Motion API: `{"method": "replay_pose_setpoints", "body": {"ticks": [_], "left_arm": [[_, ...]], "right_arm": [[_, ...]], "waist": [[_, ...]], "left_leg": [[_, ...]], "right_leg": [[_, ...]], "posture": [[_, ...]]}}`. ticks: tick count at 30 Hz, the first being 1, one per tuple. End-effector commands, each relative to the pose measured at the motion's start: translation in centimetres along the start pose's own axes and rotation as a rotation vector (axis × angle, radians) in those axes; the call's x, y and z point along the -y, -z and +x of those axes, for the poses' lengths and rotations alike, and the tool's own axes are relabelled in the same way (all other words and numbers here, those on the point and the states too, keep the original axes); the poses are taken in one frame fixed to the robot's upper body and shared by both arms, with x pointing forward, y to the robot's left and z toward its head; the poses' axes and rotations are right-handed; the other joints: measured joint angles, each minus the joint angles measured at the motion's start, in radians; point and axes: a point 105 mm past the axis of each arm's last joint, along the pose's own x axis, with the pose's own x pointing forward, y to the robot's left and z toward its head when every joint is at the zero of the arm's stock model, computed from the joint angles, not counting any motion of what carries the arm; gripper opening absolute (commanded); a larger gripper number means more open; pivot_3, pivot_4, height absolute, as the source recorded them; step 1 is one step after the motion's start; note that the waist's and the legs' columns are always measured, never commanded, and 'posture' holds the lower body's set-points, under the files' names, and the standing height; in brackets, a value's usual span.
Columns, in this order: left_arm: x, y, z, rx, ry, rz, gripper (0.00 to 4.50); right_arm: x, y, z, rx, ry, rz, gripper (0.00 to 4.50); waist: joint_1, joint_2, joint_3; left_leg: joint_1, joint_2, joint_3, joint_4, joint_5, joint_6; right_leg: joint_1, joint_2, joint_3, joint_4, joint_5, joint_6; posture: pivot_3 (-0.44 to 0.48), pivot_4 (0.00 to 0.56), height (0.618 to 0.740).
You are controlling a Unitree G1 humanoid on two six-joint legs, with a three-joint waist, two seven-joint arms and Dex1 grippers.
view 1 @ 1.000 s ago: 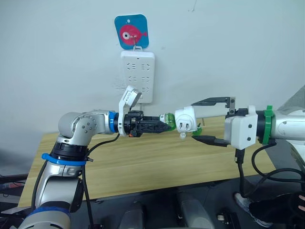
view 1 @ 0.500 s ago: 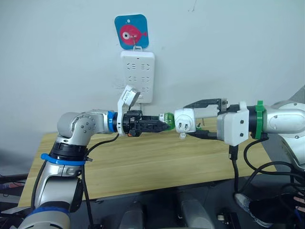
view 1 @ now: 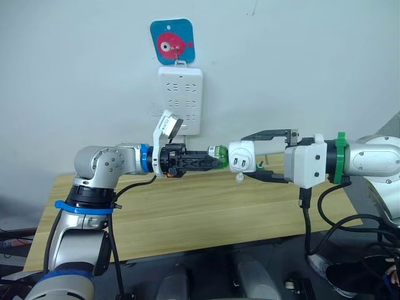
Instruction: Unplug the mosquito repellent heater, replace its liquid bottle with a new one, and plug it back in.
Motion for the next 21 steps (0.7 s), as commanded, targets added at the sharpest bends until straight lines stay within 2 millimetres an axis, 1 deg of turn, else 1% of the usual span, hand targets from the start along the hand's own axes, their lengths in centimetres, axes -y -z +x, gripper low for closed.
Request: {"method": "replay_pose_setpoints", "body": {"ticks": [1, 7, 13, 18, 20, 21], "left_arm": [[1.17, -1.00, 0.51, 0.010, 0.057, 0.048, 2.40], [1.52, -0.84, 0.72, -0.004, 0.070, 0.093, 2.39], [1.24, -0.83, 0.83, -0.002, 0.050, 0.116, 2.39], [1.72, -1.19, 0.72, 0.010, 0.084, 0.064, 2.39], [1.75, -1.16, 0.65, -0.003, 0.079, 0.056, 3.11], [1.76, -1.09, 0.61, -0.010, 0.076, 0.070, 3.32]], "right_arm": [[0.01, -1.80, -0.03, 0.061, 0.007, -0.044, 2.95], [0.19, -1.99, 0.06, 0.071, 0.014, -0.019, 2.95], [0.14, -2.16, 0.09, 0.077, 0.013, -0.013, 2.95], [0.13, -2.28, 0.10, 0.082, 0.013, -0.010, 2.95], [0.11, -2.30, 0.09, 0.082, 0.013, -0.009, 2.95], [0.10, -2.29, 0.08, 0.082, 0.012, -0.009, 2.95]], "waist": [[0.000, 0.000, 0.000], [0.000, 0.000, 0.000], [0.000, 0.000, 0.000], [0.000, 0.000, 0.000], [0.000, 0.000, 0.000], [0.000, 0.000, 0.000]], "left_leg": [[0.000, 0.000, 0.000, 0.000, 0.000, 0.000], [0.000, 0.000, 0.000, 0.000, 0.000, 0.000], [0.000, 0.000, 0.000, 0.000, 0.000, 0.000], [0.000, 0.000, 0.000, 0.000, 0.000, 0.000], [0.000, 0.000, 0.000, 0.000, 0.000, 0.000], [0.000, 0.000, 0.000, 0.000, 0.000, 0.000]], "right_leg": [[0.000, 0.000, 0.000, 0.000, 0.000, 0.000], [0.000, 0.000, 0.000, 0.000, 0.000, 0.000], [0.000, 0.000, 0.000, 0.000, 0.000, 0.000], [0.000, 0.000, 0.000, 0.000, 0.000, 0.000], [0.000, 0.000, 0.000, 0.000, 0.000, 0.000], [0.000, 0.000, 0.000, 0.000, 0.000, 0.000]], "posture": [[-0.231, 0.141, 0.740], [-0.231, 0.141, 0.740], [-0.224, 0.136, 0.740], [-0.224, 0.133, 0.740], [-0.224, 0.133, 0.740], [-0.224, 0.133, 0.740]]}}
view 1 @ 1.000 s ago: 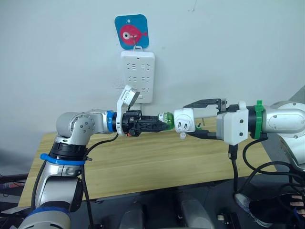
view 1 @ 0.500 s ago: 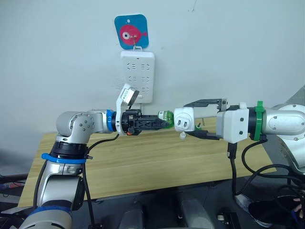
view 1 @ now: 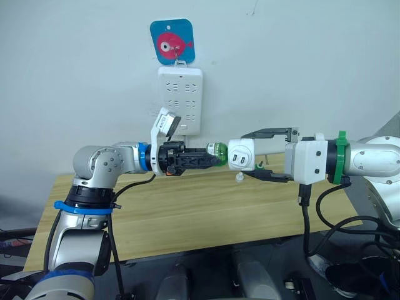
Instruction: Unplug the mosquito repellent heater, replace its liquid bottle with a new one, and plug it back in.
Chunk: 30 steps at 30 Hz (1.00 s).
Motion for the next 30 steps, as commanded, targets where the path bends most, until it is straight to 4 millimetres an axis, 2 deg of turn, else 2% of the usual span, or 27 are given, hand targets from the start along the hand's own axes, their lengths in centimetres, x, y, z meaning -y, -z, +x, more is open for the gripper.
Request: {"method": "replay_pose_setpoints", "body": {"ticks": [1, 3, 14, 17, 22, 29, 30], "left_arm": [[1.38, -0.68, 0.55, -0.027, 0.057, 0.066, 3.60], [1.76, -0.63, 0.33, -0.035, 0.079, 0.048, 4.20], [1.65, -0.27, 0.31, -0.034, 0.088, 0.012, 4.22], [1.57, -0.47, 0.33, -0.019, 0.090, 0.005, 3.67], [1.52, -0.65, 0.28, -0.004, 0.090, -0.004, 2.30], [1.49, -0.32, 0.31, -0.005, 0.085, -0.006, 2.28], [1.49, -0.31, 0.31, -0.004, 0.085, -0.007, 2.28]], "right_arm": [[-0.14, -1.76, 0.06, 0.058, -0.009, -0.054, 2.95], [-0.21, -1.75, 0.03, 0.056, -0.013, -0.053, 2.95], [-0.29, -1.62, -0.16, 0.051, -0.012, -0.029, 2.95], [-0.30, -1.62, -0.18, 0.050, -0.010, -0.021, 2.95], [-0.34, -1.68, -0.18, 0.053, -0.012, -0.015, 2.95], [-0.53, -1.82, -0.19, 0.056, -0.021, 0.019, 2.95], [-0.52, -1.85, -0.22, 0.056, -0.018, 0.026, 3.30]], "waist": [[0.000, 0.000, 0.000], [-0.002, 0.000, 0.000], [-0.005, 0.000, 0.000], [-0.006, 0.000, 0.000], [-0.008, 0.000, 0.000], [-0.014, 0.000, 0.000], [-0.016, 0.000, 0.000]], "left_leg": [[0.000, 0.000, 0.000, 0.000, 0.000, 0.000], [0.000, 0.000, 0.000, 0.000, 0.000, 0.000], [0.000, 0.000, 0.000, 0.000, 0.000, 0.000], [0.000, 0.000, 0.000, 0.000, 0.000, 0.000], [0.000, 0.000, 0.000, 0.000, 0.000, 0.000], [0.000, 0.000, -0.001, 0.000, 0.000, 0.000], [0.000, 0.000, -0.001, 0.000, 0.000, 0.000]], "right_leg": [[0.000, 0.000, 0.000, 0.000, 0.000, 0.000], [0.000, 0.000, 0.000, 0.000, 0.000, 0.000], [0.000, 0.000, 0.000, 0.000, 0.000, 0.000], [0.000, 0.000, 0.000, 0.000, 0.000, 0.000], [0.000, 0.000, 0.000, 0.000, 0.000, 0.000], [0.000, 0.000, 0.000, 0.000, 0.000, 0.000], [0.000, 0.000, 0.000, 0.000, 0.000, 0.000]], "posture": [[-0.224, 0.133, 0.740], [-0.224, 0.132, 0.740], [-0.228, 0.135, 0.740], [-0.229, 0.136, 0.740], [-0.229, 0.137, 0.740], [-0.229, 0.138, 0.740], [-0.229, 0.138, 0.740]]}}
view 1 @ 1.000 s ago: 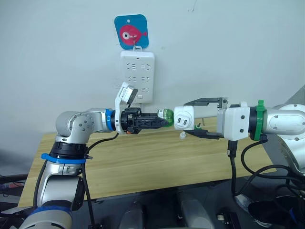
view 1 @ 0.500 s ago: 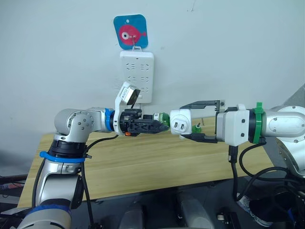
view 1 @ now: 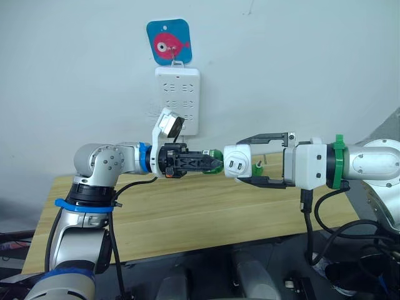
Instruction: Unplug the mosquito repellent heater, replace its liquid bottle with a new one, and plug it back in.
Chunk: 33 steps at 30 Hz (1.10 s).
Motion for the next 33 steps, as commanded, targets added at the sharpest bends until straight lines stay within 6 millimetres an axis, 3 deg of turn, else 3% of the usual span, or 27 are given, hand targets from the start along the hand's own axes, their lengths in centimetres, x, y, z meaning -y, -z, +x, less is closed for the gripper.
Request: {"method": "replay_pose_setpoints", "body": {"ticks": [1, 4, 8, 11, 14, 19, 25, 33], "left_arm": [[0.7, -0.5, 0.0, 0.010, 0.015, 0.036, 2.28], [0.6, -0.5, 0.0, 0.011, 0.013, 0.027, 2.28], [0.1, -0.7, -0.1, 0.026, -0.005, 0.011, 2.28], [-0.4, -0.9, -0.2, 0.047, -0.018, -0.008, 2.28], [-0.7, -0.9, 0.0, 0.053, -0.014, -0.024, 2.28], [-0.9, -0.9, 0.6, 0.041, -0.002, -0.030, 2.28], [-0.8, -0.6, 0.8, 0.014, 0.010, -0.028, 2.28], [-0.1, 0.5, 0.9, -0.056, 0.040, 0.016, 2.28]], "right_arm": [[0.1, -1.2, -0.4, 0.020, 0.014, -0.028, 3.76], [0.1, -0.6, -0.8, -0.024, 0.028, -0.034, 4.48], [-0.8, 0.8, -3.0, -0.122, 0.009, 0.086, 4.50], [-2.1, 0.6, -4.3, -0.152, -0.054, 0.179, 4.50], [-3.1, -1.0, -4.3, -0.105, -0.112, 0.241, 3.93], [-2.6, -2.9, -2.2, 0.010, -0.089, 0.279, 2.17], [-1.0, -2.6, -0.8, 0.046, -0.032, 0.302, 0.07], [0.1, -2.7, -0.6, 0.073, -0.014, 0.335, 0.00]], "waist": [[-0.002, 0.000, 0.000], [-0.005, 0.000, 0.000], [-0.003, 0.000, 0.000], [-0.006, 0.000, 0.000], [-0.010, 0.000, 0.000], [-0.025, 0.000, 0.000], [-0.032, 0.000, -0.001], [-0.033, 0.001, -0.001]], "left_leg": [[0.000, 0.000, 0.000, 0.000, 0.000, 0.000], [0.000, 0.000, 0.000, 0.000, 0.000, 0.000], [0.000, -0.001, 0.000, 0.000, 0.000, 0.000], [-0.001, -0.001, 0.000, 0.000, 0.000, 0.000], [0.000, 0.000, 0.000, 0.000, 0.000, 0.001], [0.001, 0.001, 0.000, 0.000, 0.000, 0.001], [0.000, 0.000, 0.000, 0.000, 0.000, 0.000], [0.000, 0.000, 0.000, 0.000, 0.000, 0.000]], "right_leg": [[0.000, 0.000, 0.000, 0.000, 0.000, 0.000], [0.000, 0.000, 0.000, 0.000, 0.000, 0.000], [0.000, 0.000, 0.000, 0.000, 0.000, 0.000], [0.000, -0.001, 0.000, -0.001, 0.000, 0.000], [0.001, 0.000, 0.000, 0.000, 0.000, 0.000], [0.001, 0.001, 0.000, 0.000, 0.000, 0.000], [0.000, 0.000, 0.000, -0.001, 0.000, 0.000], [0.000, 0.000, 0.000, 0.000, 0.000, 0.000]], "posture": [[-0.232, 0.139, 0.740], [-0.236, 0.140, 0.740], [-0.242, 0.143, 0.740], [-0.254, 0.144, 0.740], [-0.274, 0.145, 0.740], [-0.283, 0.145, 0.740], [-0.270, 0.143, 0.740], [-0.259, 0.138, 0.740]]}}
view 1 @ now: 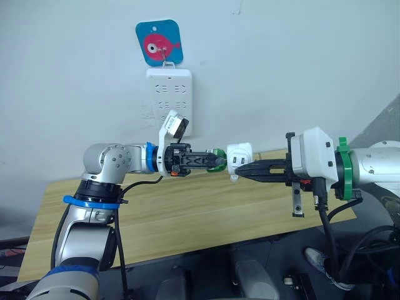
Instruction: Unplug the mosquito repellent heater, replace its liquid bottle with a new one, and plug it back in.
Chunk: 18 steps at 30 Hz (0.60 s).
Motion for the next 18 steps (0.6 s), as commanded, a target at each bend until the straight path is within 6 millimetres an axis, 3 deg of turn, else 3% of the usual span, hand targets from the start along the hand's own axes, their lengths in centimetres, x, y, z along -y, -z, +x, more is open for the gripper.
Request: {"method": "replay_pose_setpoints", "body": {"ticks": [1, 18], "left_arm": [[1.42, 0.56, 0.77, -0.067, 0.072, 0.061, 2.28], [1.43, 1.27, 0.28, -0.098, 0.073, 0.086, 2.28]], "right_arm": [[0.87, -1.02, -0.40, 0.024, 0.042, -0.018, 0.00], [1.11, -0.72, -0.66, 0.028, 0.091, 0.054, 0.00]], "waist": [[0.000, 0.000, 0.000], [0.000, 0.000, 0.000]], "left_leg": [[0.000, 0.000, 0.000, 0.000, 0.000, 0.000], [0.000, 0.000, 0.000, 0.000, 0.000, 0.000]], "right_leg": [[0.000, 0.000, 0.000, 0.000, 0.000, 0.000], [0.000, 0.000, 0.000, 0.000, 0.000, 0.000]], "posture": [[-0.259, 0.138, 0.740], [-0.258, 0.135, 0.740]]}}
